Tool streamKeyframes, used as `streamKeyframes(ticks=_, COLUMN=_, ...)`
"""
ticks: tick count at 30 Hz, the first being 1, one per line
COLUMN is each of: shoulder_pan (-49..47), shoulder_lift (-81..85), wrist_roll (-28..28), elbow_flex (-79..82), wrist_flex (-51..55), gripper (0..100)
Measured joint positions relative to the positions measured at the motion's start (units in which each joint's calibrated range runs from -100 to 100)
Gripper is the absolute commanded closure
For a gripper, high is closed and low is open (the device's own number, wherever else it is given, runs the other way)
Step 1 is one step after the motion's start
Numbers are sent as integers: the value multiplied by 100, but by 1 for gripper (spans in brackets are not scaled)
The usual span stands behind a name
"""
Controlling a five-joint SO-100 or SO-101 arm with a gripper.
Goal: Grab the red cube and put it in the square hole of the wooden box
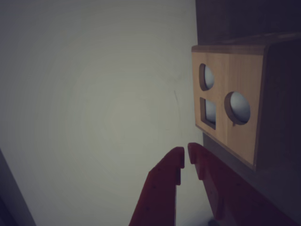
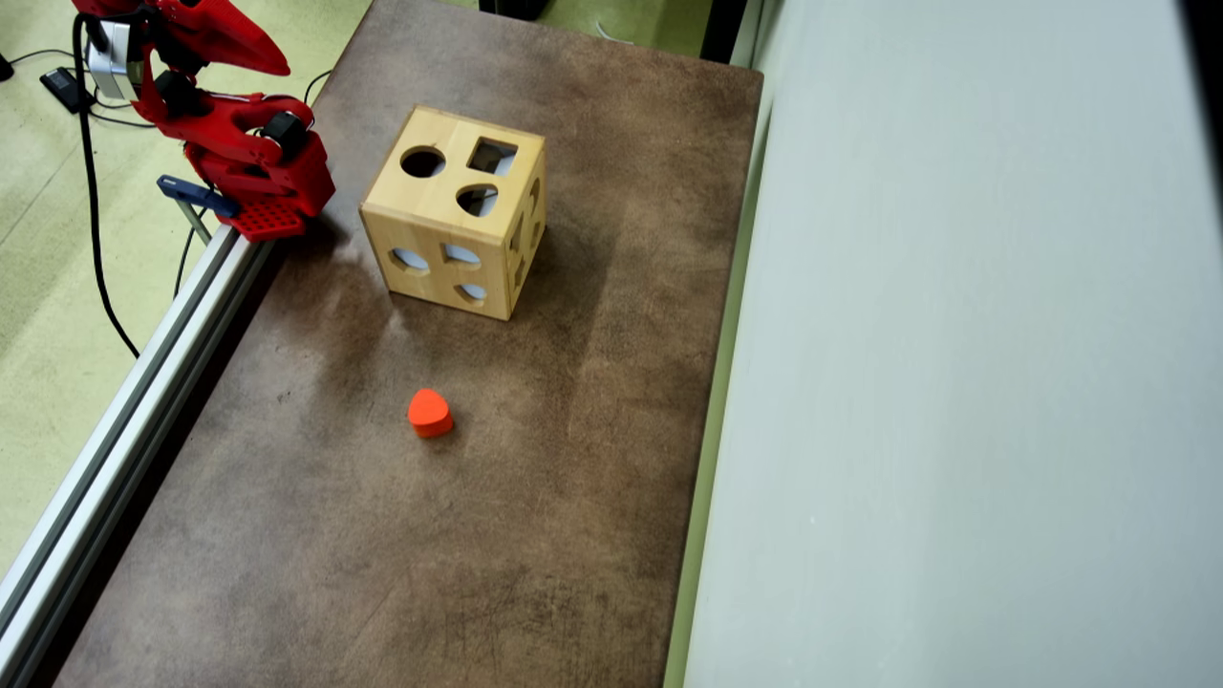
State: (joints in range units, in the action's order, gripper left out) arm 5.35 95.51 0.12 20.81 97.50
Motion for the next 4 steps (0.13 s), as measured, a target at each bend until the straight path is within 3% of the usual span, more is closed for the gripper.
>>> streamKeyframes(ticks=4, shoulder_pan=0, shoulder_lift=0, wrist_roll=0, elbow_flex=0, wrist_flex=0, gripper=98)
